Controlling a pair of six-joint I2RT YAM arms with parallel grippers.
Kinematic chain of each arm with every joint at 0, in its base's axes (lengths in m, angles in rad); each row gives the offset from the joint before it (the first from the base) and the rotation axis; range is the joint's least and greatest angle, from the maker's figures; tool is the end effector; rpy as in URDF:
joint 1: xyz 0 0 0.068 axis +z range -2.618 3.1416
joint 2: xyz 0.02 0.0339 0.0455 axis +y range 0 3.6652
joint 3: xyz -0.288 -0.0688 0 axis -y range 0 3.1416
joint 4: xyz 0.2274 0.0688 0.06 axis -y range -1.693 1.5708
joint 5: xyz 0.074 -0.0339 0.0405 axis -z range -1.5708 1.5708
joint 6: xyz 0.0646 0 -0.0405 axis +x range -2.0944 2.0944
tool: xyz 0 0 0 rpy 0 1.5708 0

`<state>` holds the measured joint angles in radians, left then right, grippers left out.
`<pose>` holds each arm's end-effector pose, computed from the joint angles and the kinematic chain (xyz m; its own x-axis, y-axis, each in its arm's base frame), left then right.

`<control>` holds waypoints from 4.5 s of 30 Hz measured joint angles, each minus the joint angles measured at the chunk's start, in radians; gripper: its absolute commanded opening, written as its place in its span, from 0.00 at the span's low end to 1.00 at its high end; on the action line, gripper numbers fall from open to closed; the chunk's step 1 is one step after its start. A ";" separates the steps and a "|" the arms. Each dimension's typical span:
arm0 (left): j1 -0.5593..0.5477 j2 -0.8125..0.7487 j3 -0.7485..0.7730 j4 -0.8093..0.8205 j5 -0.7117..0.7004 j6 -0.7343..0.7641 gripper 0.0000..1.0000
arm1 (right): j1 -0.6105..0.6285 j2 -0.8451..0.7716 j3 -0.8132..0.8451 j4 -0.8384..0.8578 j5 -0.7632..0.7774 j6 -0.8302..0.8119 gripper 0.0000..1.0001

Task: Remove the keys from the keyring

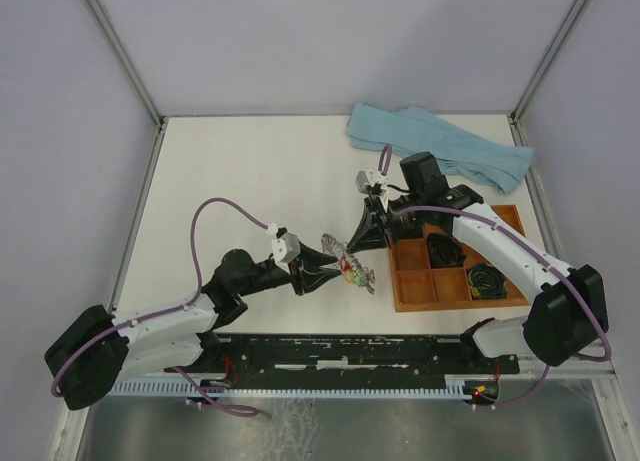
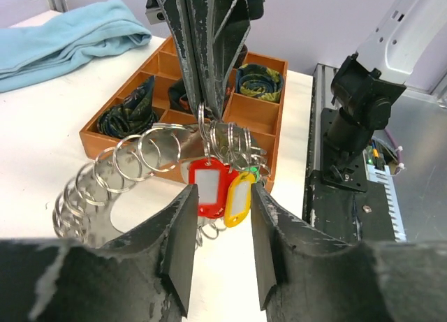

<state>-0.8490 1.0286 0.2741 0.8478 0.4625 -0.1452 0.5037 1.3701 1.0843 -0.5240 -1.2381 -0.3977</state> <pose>0.1167 -0.1762 0.2604 -0.0788 -0.1065 -0.9912 0.9640 0.2450 -0.1029 0.2011 0.1805 0.3203 -0.3026 -0.3112 -0.9009 -0.9173 -0.1617 0.3639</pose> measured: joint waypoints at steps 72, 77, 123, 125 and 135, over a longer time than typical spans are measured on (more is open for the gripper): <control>0.007 0.055 0.044 0.089 0.023 0.034 0.29 | 0.006 0.000 0.000 -0.099 -0.046 -0.106 0.01; 0.007 0.055 0.037 0.088 0.032 0.035 0.29 | 0.006 0.000 0.000 -0.099 -0.048 -0.106 0.01; 0.006 0.086 0.044 0.130 0.071 0.013 0.28 | 0.006 0.002 0.000 -0.104 -0.044 -0.116 0.01; 0.006 0.086 0.044 0.141 0.071 0.007 0.27 | 0.006 0.003 0.000 -0.104 -0.044 -0.116 0.01; 0.006 0.095 0.044 0.159 0.076 -0.011 0.24 | 0.007 0.004 0.000 -0.104 -0.044 -0.116 0.01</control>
<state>-0.8429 1.1233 0.3180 1.0065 0.5385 -0.1562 0.5106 1.3739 1.0843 -0.6277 -1.2823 -0.5140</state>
